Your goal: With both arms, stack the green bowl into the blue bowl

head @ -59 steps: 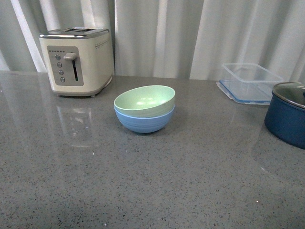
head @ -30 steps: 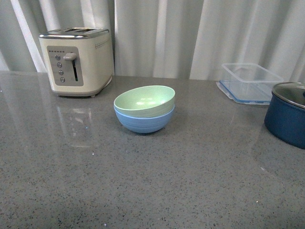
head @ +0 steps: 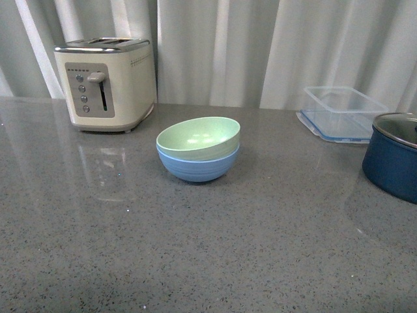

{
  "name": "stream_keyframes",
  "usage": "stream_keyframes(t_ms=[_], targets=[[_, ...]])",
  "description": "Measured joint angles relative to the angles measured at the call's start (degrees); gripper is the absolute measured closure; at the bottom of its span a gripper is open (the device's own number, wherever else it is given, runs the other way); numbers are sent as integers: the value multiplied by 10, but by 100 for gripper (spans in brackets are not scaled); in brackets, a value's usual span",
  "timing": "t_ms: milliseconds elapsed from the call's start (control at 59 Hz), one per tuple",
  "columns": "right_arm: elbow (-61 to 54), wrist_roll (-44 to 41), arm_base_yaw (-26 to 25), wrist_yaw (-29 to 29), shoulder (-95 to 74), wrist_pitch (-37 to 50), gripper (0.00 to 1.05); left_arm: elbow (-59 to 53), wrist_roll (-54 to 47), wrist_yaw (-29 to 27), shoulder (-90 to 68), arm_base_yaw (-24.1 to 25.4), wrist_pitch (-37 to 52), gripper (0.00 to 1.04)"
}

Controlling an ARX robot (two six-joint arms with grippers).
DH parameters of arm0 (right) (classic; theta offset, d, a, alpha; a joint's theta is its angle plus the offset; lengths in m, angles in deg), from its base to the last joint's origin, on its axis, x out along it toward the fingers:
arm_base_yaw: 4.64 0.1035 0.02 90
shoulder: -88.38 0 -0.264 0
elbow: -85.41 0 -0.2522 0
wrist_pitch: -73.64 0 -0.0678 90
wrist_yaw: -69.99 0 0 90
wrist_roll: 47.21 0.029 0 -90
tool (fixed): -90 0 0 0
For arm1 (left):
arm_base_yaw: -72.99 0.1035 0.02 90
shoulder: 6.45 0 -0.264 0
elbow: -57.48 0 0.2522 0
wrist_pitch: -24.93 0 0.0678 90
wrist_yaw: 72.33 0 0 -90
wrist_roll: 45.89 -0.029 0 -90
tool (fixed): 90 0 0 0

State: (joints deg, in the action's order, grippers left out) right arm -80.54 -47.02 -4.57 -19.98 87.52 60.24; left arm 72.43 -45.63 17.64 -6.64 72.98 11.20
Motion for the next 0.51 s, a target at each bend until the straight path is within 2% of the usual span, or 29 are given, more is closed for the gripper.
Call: stream_keyframes(t_ms=[169,203,271,508], targets=[[0,0,0,0,6,-3,104,0,0,0,0,0,0,7],[0,0,0,0,6,-3,101,0,0,0,0,0,0,7],[0,0,0,0,6,-3,87,0,0,0,0,0,0,7],[0,-1,0,0,6,-3,48,0,0,0,0,0,0,7]])
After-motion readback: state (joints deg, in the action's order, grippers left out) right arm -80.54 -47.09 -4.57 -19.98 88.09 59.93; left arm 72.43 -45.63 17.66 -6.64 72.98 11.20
